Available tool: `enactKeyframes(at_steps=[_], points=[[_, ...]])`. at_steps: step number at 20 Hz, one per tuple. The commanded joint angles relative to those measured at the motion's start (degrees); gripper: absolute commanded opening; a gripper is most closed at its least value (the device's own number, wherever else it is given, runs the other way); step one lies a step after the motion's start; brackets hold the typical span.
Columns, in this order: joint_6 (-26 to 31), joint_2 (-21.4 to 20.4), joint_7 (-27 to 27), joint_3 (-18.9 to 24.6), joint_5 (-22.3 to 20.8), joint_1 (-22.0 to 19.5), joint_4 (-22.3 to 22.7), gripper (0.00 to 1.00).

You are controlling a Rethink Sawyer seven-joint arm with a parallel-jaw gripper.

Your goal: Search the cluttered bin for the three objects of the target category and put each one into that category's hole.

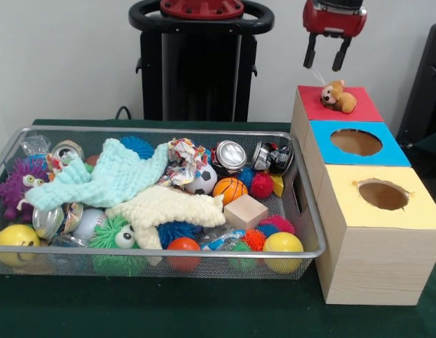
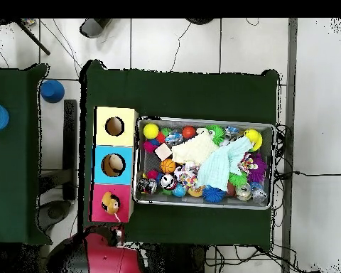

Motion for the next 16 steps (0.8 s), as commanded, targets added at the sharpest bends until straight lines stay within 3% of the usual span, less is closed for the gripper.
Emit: enactKeyframes(at_steps=[1,2,14,16], points=[[7.7,-1.4,13.7,-0.9,1.8,-1.7,-6.1,1.0],[8.0,-1.4,13.8,-1.0,1.8,-1.7,-6.2,0.0],[8.4,-0.7,13.4,-1.2,1.5,-1.9,-8.1,0.0],[6.2,0.2,12.9,-0.8,1.3,-2.1,-8.7,0.0]])
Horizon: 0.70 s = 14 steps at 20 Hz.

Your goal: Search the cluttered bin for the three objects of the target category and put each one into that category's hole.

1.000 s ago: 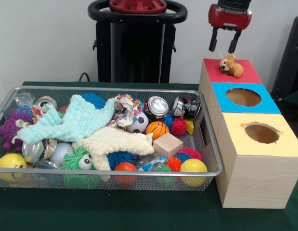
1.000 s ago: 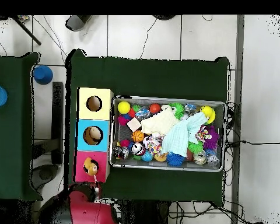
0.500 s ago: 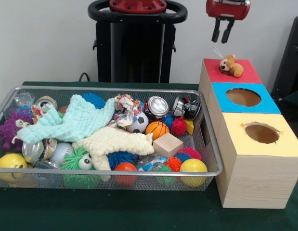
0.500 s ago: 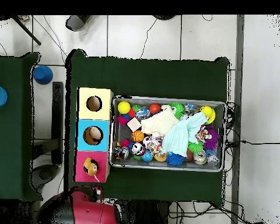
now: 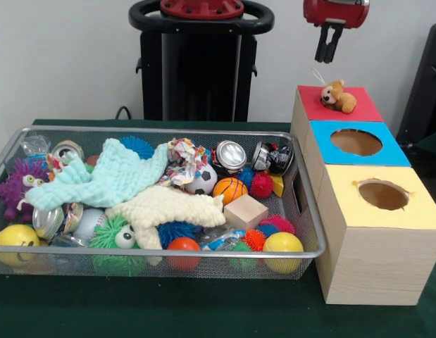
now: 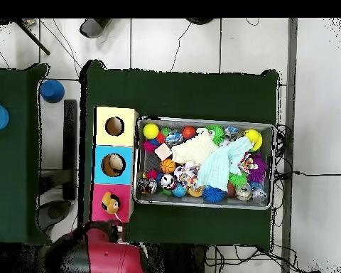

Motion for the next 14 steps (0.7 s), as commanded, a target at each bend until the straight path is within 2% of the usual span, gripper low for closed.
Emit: enactKeyframes(at_steps=[1,14], points=[[2.0,2.4,13.6,0.8,1.7,-1.7,-6.2,0.0],[-3.2,8.2,16.0,2.4,5.1,-2.7,-7.5,0.0]])
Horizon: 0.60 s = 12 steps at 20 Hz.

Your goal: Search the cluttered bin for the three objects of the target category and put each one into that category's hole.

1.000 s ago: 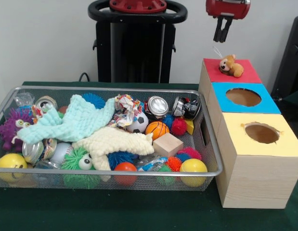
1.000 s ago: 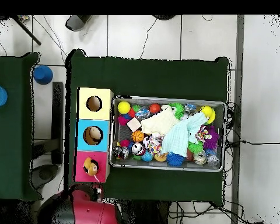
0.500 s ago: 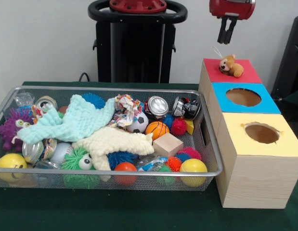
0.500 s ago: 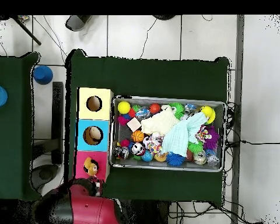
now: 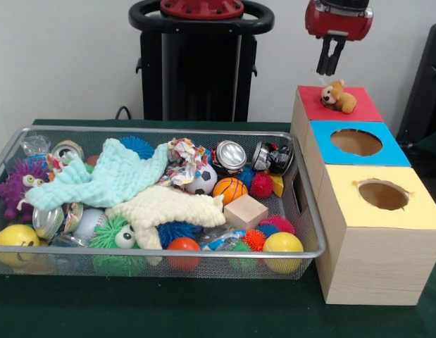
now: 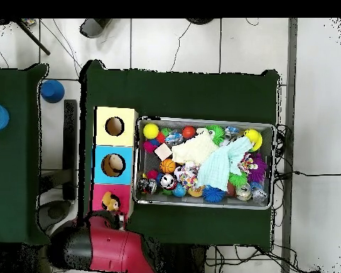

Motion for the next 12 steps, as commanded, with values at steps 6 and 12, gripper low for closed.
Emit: enactKeyframes(at_steps=[6,12], points=[[-5.9,6.0,16.5,3.3,5.0,-1.7,-3.2,0.0],[-6.7,9.1,18.3,2.6,7.0,1.0,-4.7,0.0]])
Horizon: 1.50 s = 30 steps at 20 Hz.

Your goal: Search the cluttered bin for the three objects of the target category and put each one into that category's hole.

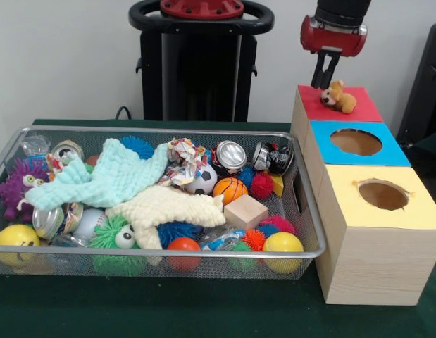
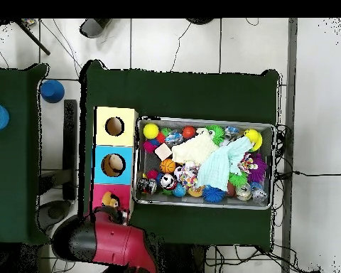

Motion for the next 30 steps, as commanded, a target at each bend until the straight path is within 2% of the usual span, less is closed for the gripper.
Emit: enactKeyframes(at_steps=[1,8,21,24,30], points=[[-3.7,5.6,18.6,2.2,4.9,1.8,-5.0,0.0],[-1.5,7.3,19.7,0.6,6.9,4.8,-7.4,0.0],[-1.6,9.6,20.8,-0.2,6.3,6.1,-9.4,0.0],[-1.4,9.0,20.7,0.1,6.3,5.8,-9.0,0.0],[2.5,5.1,17.3,0.5,4.8,3.2,-8.6,0.0]])
